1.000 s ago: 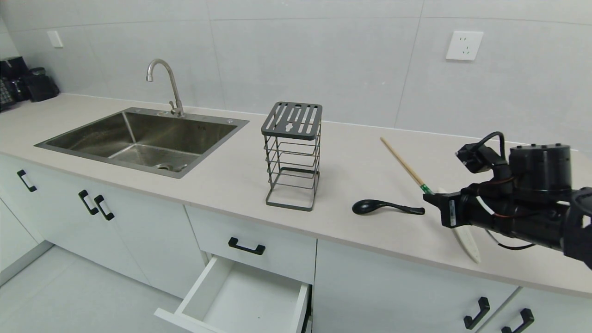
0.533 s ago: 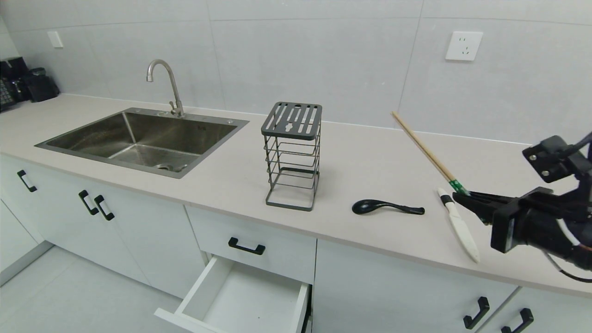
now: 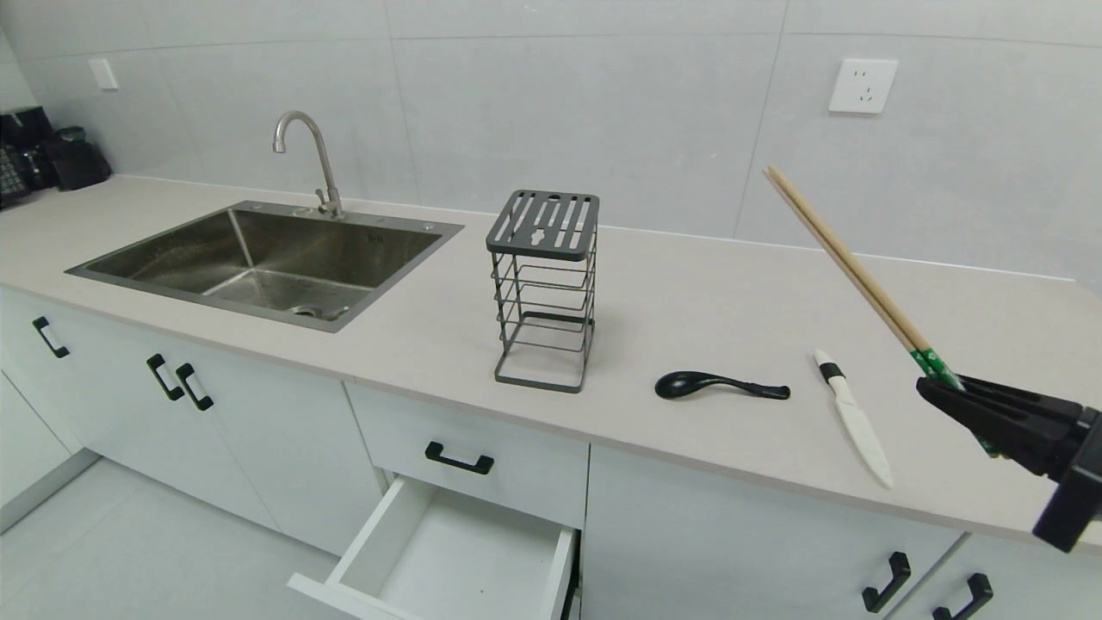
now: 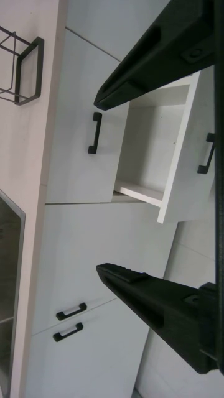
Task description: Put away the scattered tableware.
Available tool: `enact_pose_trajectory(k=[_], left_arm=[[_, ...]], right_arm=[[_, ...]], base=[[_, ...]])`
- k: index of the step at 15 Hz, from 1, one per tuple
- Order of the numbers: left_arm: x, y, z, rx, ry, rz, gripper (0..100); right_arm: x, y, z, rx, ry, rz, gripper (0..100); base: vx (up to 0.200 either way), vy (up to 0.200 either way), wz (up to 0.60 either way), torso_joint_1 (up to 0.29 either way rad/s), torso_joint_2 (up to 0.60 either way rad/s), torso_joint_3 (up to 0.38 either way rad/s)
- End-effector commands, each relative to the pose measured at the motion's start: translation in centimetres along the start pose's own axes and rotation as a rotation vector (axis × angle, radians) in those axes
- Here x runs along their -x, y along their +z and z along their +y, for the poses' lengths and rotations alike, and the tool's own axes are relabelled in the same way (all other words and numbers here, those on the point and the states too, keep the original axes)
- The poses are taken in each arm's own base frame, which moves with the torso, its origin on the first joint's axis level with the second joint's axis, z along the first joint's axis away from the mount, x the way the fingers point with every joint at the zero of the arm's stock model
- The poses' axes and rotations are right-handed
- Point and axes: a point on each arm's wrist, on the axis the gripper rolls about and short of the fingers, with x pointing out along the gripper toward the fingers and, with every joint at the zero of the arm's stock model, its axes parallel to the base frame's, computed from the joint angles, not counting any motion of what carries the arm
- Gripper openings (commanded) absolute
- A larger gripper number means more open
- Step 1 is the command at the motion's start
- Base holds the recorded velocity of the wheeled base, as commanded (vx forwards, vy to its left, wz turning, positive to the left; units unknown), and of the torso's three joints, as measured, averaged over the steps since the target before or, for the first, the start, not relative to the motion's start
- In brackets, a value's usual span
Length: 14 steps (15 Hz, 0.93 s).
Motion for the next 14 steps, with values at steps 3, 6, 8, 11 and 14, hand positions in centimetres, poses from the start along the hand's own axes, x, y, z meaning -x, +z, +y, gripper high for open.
enact_pose_trajectory(k=[3, 6, 8, 11, 14], left_arm=[[0.0, 0.0, 0.0, 0.000, 0.001, 0.001, 100], [0.0, 0.0, 0.0, 0.000, 0.001, 0.001, 100], [0.0, 0.0, 0.0, -0.002, 0.001, 0.001, 100], [0.0, 0.0, 0.0, 0.000, -0.001, 0.001, 100], [0.0, 0.0, 0.0, 0.000, -0.001, 0.001, 100]], right_arm=[[-0.3, -0.1, 2.0, 0.038, 0.157, 0.006, 0], [-1.6, -0.7, 3.4, 0.053, 0.247, 0.064, 0], [-2.1, -1.3, 3.9, 0.059, 0.273, 0.099, 0], [-4.3, -0.7, 4.3, 0.151, 0.297, 0.115, 0], [-5.9, -0.3, 5.2, 0.221, 0.334, 0.117, 0]], base=[[0.000, 0.000, 0.00, 0.000, 0.00, 0.000], [0.000, 0.000, 0.00, 0.000, 0.00, 0.000], [0.000, 0.000, 0.00, 0.000, 0.00, 0.000], [0.000, 0.000, 0.00, 0.000, 0.00, 0.000], [0.000, 0.000, 0.00, 0.000, 0.00, 0.000]])
